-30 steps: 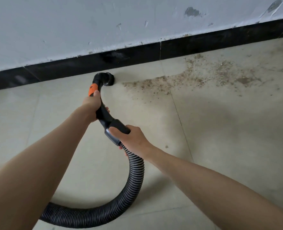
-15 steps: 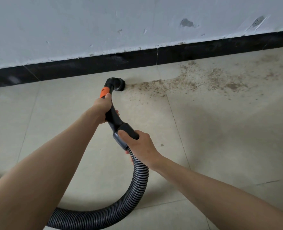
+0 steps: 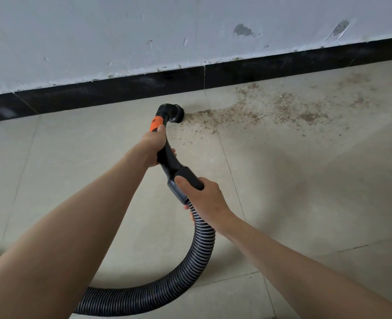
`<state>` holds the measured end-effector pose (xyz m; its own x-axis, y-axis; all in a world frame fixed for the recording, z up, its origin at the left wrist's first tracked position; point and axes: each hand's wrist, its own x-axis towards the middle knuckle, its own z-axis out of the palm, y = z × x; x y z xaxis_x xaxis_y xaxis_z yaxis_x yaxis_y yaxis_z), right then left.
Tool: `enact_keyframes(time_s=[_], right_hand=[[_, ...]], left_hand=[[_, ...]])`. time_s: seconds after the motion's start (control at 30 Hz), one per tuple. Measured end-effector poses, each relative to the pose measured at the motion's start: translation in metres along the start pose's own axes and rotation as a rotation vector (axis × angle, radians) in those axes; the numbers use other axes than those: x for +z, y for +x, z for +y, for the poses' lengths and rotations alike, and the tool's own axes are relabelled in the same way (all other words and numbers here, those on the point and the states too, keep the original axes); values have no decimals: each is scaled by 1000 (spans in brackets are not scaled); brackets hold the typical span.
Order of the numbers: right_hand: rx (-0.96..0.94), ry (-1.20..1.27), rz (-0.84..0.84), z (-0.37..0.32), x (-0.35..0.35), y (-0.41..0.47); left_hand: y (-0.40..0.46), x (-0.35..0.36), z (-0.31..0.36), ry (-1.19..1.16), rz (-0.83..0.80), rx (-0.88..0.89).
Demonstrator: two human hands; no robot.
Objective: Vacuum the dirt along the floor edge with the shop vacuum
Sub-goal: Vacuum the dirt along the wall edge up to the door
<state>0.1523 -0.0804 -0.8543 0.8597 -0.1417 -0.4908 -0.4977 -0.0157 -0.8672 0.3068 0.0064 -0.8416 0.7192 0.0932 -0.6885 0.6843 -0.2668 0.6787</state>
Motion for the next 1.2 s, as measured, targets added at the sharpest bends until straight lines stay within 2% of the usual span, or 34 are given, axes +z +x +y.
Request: enact_keyframes(time_s=[0.87, 1.03, 1.2], right_hand=[[33, 143, 276, 31, -104, 20], [34, 125, 275, 32, -102, 29], [11, 108, 177, 17, -85, 37]], left_hand=[[0, 152, 30, 86, -162, 115], [6, 153, 34, 128, -172, 114], [15, 126, 42, 139, -133, 103]])
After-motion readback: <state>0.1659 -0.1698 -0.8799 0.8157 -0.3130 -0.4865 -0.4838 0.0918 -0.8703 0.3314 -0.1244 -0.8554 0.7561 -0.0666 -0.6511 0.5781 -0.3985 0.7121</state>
